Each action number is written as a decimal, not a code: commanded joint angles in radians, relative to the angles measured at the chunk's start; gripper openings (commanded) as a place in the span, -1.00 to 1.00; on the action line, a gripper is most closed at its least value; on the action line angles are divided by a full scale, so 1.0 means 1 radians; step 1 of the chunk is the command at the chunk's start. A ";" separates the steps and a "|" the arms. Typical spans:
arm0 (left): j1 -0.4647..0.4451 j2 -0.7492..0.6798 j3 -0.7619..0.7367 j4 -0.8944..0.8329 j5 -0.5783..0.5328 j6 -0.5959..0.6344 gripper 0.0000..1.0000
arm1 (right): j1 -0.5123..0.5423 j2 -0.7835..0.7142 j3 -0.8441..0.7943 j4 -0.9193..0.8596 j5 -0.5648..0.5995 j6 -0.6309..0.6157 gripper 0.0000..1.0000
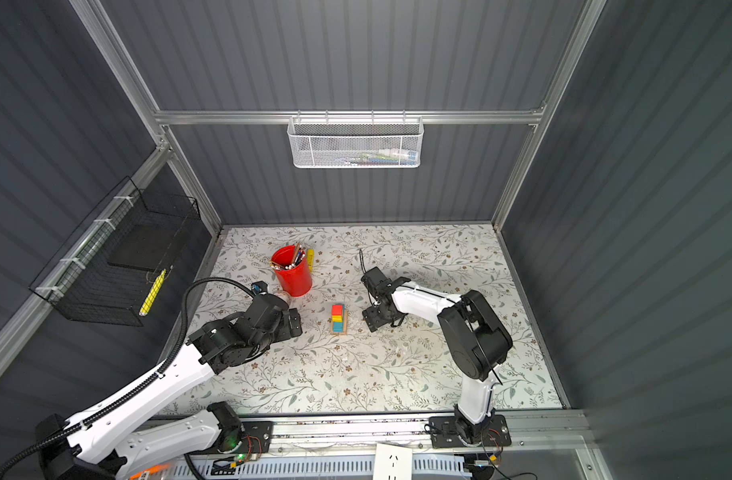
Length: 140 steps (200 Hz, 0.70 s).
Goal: Build the wood block tower
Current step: 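Lower the right gripper onto the dark brown cube and close on it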
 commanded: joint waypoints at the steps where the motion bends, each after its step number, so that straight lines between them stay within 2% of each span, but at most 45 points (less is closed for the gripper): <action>1: 0.000 -0.017 -0.008 -0.022 -0.027 -0.018 0.99 | 0.007 0.029 0.028 -0.005 -0.002 -0.016 0.68; 63: 0.000 -0.021 -0.001 -0.028 -0.037 -0.023 0.99 | 0.005 0.073 0.074 0.007 -0.009 -0.049 0.59; 140: 0.000 -0.013 0.001 -0.031 -0.040 -0.023 0.99 | -0.006 0.140 0.166 0.003 -0.010 -0.070 0.36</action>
